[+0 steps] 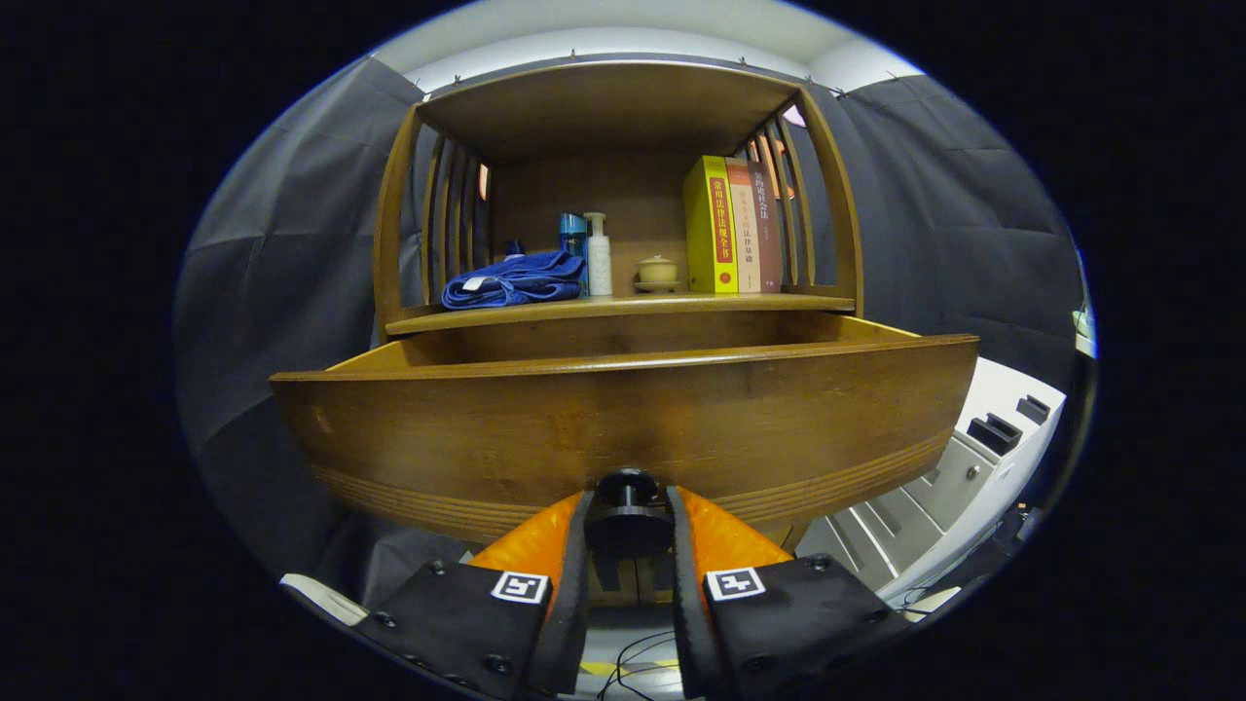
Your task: Pull open the drawer, take out the items inside it, and place them on the countertop above the cabinet.
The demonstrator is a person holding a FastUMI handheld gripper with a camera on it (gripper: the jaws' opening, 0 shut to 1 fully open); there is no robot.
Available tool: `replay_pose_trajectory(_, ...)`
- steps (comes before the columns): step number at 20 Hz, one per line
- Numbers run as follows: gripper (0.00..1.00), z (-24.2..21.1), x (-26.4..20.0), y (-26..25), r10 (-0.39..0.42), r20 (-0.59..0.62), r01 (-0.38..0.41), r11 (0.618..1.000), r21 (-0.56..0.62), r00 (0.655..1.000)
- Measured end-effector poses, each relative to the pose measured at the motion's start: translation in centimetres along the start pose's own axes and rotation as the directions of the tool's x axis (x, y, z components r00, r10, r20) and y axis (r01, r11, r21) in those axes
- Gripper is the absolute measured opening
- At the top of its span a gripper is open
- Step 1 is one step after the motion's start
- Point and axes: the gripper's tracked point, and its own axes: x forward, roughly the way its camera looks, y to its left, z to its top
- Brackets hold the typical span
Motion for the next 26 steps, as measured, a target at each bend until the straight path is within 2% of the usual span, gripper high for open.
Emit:
replay_pose_trajectory(4,0.46,0.2,0.0,0.0,0.001,-0.004,-0.001,1.0,-0.007,1.0)
replay_pose_trajectory(9,0.53,0.5,0.1,0.1,0.003,-0.009,-0.004,1.0,-0.014,1.0)
replay_pose_trajectory(13,0.76,1.8,-0.7,0.8,0.021,0.033,-0.019,0.999,-0.044,0.999)
replay_pose_trajectory(17,0.98,7.7,-2.6,0.5,0.021,0.129,-0.014,0.998,-0.055,0.991)
replay_pose_trajectory(19,0.98,11.1,-2.6,0.1,0.028,0.13,-0.018,0.997,-0.074,0.991)
replay_pose_trajectory(23,0.98,14.6,1.1,0.6,0.076,-0.068,-0.083,0.99,-0.11,0.995)
replay_pose_trajectory(26,0.98,14.7,4.8,1.6,0.099,-0.253,-0.129,0.986,-0.106,0.962)
